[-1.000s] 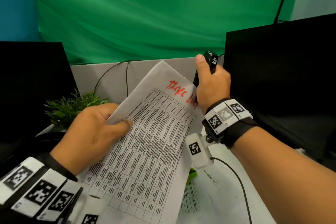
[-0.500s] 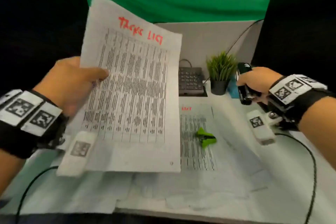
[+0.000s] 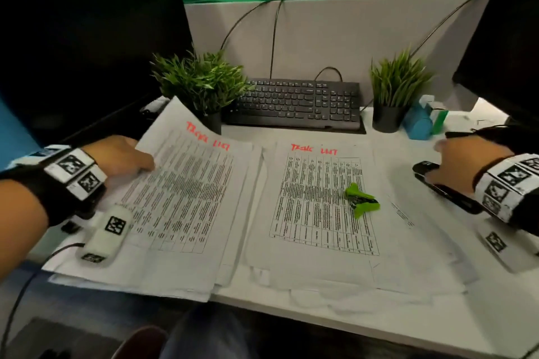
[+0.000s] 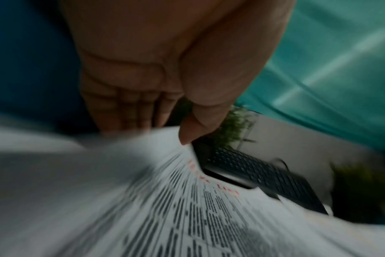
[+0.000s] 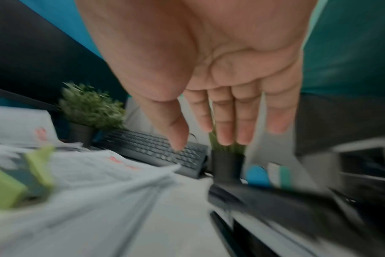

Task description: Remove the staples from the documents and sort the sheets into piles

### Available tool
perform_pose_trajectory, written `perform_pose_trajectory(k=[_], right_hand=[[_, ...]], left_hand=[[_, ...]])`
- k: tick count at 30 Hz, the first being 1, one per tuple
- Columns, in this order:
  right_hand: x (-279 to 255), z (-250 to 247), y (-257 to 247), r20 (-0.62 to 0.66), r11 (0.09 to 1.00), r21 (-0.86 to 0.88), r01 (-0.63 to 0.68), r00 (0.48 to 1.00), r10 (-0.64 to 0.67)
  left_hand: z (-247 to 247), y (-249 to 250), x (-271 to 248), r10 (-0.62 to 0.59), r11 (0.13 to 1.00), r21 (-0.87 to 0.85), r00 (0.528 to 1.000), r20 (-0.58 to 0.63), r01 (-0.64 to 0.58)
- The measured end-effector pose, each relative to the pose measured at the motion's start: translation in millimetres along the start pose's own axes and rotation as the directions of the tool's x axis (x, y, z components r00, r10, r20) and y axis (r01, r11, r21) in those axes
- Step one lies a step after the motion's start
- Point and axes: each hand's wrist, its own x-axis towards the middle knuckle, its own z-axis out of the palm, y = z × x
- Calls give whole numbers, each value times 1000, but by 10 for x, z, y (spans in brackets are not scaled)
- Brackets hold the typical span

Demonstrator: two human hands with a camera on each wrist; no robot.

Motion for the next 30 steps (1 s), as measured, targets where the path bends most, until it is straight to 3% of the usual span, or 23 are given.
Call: perform_pose_trajectory(k=[3,5,7,9,11,16,20,24,26,28,30], right_hand=[[-173,-269,-250,-154,966,119,227,966,-208],[-322,-371,-469,-86,867,217,449,893,-442],[-470,-383,-696,56,794,265,548,813,-580],[-553,-308,-865,153,770,223,598,758,-634],[-562,-216,-935,181,753,167,637,731,-658],[-547,-179,-866,137,755,156,637,743,-656],[-523,-191,-797,114,777,268,570,782,-613],[-365,-180,-670,59,825,409,389,892,-449],[-259,-143,-555,45,801,547,244,947,-319],[-174,-87,-447,77,633,772,61,979,-189],[-140,-48,-381,166,338,934,-112,977,-135]], left_hand=[[86,135,50,187,955,259,973,-136,-147],[169,417,-136,383,897,307,907,-175,-319],[375,707,-318,489,839,289,872,-30,-461],[694,960,-457,417,869,175,875,244,-463],[1000,1147,-507,357,896,122,855,376,-427],[1250,1356,-458,258,965,-12,940,225,-262],[1220,1359,-417,330,943,-108,926,184,-315],[1162,1347,-468,424,887,-229,904,61,-401],[1167,1309,-476,464,858,-242,886,-11,-452],[1175,1275,-504,486,832,-276,872,-59,-482],[1187,1241,-500,515,802,-294,851,-100,-520]])
